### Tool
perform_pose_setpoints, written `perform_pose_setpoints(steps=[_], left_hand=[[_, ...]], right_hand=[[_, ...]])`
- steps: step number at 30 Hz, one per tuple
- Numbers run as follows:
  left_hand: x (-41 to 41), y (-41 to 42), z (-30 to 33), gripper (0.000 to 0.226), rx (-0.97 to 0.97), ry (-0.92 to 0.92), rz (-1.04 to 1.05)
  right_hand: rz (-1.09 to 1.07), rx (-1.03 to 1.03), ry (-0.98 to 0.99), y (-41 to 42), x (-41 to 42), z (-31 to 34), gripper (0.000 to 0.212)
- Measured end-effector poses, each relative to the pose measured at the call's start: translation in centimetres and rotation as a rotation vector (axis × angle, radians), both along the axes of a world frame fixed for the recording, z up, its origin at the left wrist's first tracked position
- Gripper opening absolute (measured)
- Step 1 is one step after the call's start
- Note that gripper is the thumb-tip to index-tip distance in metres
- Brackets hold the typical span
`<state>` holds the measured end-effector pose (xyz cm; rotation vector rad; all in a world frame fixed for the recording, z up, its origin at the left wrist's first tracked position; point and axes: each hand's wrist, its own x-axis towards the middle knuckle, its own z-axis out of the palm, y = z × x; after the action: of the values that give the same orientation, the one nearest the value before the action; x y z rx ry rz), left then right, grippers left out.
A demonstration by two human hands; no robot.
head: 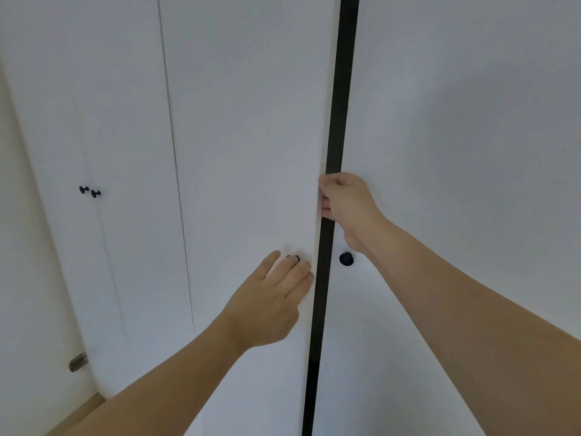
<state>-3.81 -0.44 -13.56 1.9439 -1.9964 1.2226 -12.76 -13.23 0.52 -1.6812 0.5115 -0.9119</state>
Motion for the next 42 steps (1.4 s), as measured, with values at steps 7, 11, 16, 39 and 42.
perform_pose_setpoints(steps=[7, 11, 16, 39, 42], left_hand=[[-1.1, 1.9, -2.1, 0.061, 0.396, -0.376, 0.262], [-0.3, 4.4, -1.9, 0.062, 0.405, -0.409, 0.239], [-0.3, 6.9, -1.7, 0.055, 0.442, -0.42, 0.218], [1.3, 20.2, -1.9, 0.062, 0.43, -0.437, 0.333], [2.2, 23.1, -2.1, 0.068, 0.423, -0.41, 0.34]], right_hand=[[0.141, -0.042, -0.077, 2.0, -1.0, -0.3, 0.019], [0.184, -0.091, -0.1, 3.5, -1.4, -0.6, 0.016], [0.207, -0.245, -0.12, 5.5, -1.6, -0.8, 0.019], [0.167, -1.17, -0.036, 14.0, 2.0, -4.0, 0.054], [0.118, -1.318, -0.078, 15.0, 3.8, -3.8, 0.063]])
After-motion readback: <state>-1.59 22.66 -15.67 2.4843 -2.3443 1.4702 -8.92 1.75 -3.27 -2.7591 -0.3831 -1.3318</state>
